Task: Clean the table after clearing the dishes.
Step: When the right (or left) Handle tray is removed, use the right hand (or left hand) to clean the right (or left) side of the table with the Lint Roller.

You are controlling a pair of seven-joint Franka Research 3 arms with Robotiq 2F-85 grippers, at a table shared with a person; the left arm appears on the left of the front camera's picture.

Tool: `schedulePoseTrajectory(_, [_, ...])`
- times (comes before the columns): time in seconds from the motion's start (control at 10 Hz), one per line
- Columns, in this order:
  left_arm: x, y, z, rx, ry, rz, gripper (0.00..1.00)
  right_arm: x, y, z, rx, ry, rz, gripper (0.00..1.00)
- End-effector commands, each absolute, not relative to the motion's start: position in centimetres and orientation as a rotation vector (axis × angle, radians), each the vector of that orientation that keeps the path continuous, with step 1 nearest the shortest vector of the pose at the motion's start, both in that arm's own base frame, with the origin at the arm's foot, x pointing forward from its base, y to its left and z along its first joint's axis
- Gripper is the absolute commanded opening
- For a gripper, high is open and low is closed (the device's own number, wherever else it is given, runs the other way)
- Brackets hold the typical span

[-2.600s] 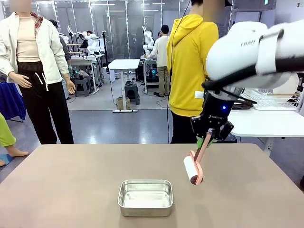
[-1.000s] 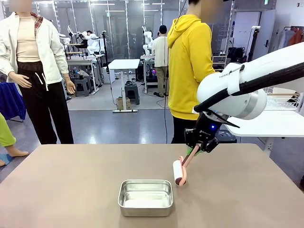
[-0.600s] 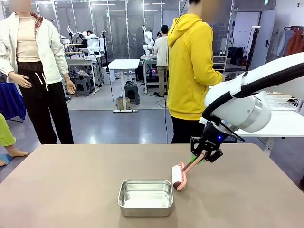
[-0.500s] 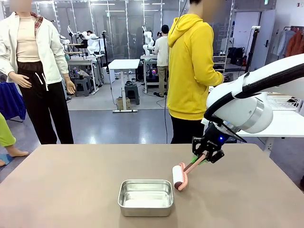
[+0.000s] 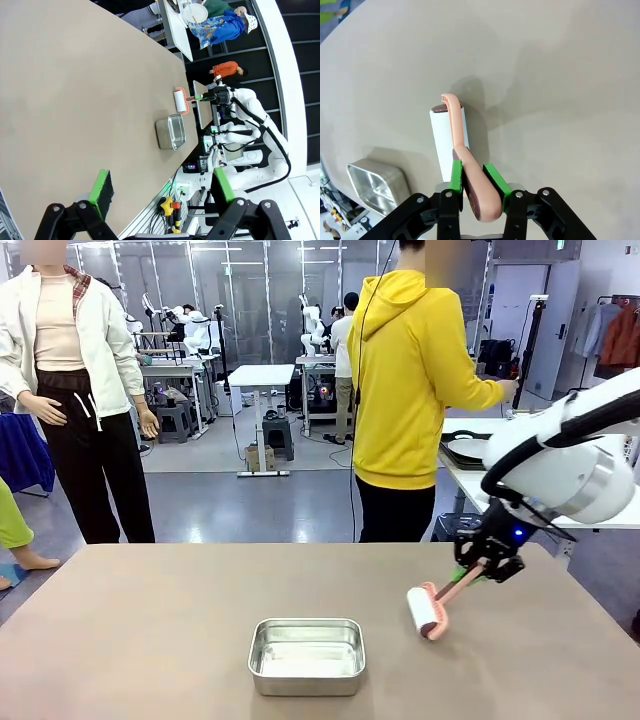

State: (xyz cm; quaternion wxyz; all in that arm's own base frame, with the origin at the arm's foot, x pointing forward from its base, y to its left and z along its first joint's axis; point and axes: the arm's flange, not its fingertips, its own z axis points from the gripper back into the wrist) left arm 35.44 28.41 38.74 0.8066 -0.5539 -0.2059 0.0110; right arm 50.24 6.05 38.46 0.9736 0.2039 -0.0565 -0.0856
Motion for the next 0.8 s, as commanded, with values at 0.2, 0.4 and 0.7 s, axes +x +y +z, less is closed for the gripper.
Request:
schedulePoseTrajectory(0.2, [35.2,28.4,39.2,-1.186,-0.435,0.037,1.00,47.9,0.0,35.7,0.230,-0.076,-0.162,0.24])
schedulePoseTrajectory(0.4, [35.2,28.4,39.2,-1.186,-0.435,0.037,1.00,47.3,-4.0,36.6,0.175,-0.087,-0.184,0.24])
schedulePoseTrajectory(0.7, [35.2,28.4,39.2,-1.186,-0.435,0.037,1.00,46.9,-8.1,39.4,0.123,-0.111,-0.214,0.24])
